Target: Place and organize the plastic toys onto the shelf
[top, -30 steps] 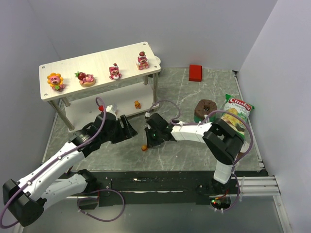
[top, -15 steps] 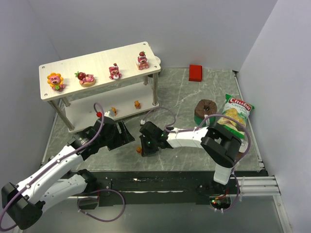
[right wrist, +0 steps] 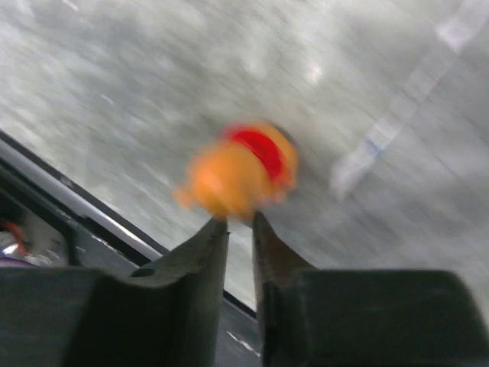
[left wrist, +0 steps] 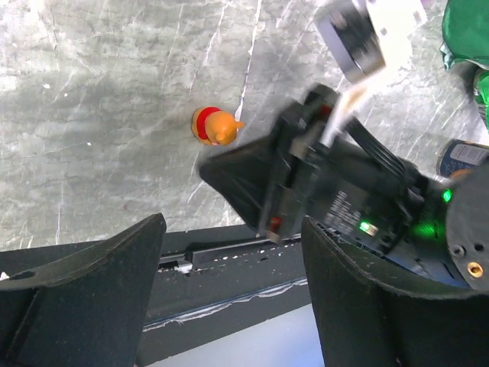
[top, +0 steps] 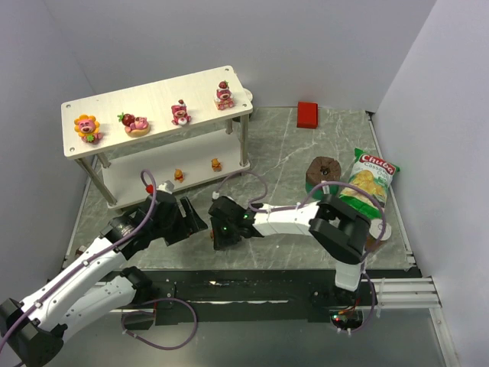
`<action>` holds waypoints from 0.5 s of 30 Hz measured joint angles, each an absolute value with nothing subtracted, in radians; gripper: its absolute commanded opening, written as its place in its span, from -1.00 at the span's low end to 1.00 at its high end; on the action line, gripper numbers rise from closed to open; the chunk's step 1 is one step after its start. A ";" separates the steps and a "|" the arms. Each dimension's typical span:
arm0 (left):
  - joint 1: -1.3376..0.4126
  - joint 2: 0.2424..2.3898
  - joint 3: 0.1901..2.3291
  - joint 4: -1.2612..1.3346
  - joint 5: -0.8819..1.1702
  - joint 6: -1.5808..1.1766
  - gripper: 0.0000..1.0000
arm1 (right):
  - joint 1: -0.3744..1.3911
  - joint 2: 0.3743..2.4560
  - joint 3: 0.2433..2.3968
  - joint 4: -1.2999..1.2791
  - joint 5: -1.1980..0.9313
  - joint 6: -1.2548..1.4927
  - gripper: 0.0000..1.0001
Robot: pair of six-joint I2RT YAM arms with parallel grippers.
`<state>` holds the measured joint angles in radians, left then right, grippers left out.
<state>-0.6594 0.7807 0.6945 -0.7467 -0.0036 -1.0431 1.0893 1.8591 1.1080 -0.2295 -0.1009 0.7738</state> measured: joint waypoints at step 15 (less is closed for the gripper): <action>-0.659 0.754 0.696 -0.776 -0.002 -1.044 0.63 | 1.082 1.663 1.068 -0.379 0.017 0.431 0.35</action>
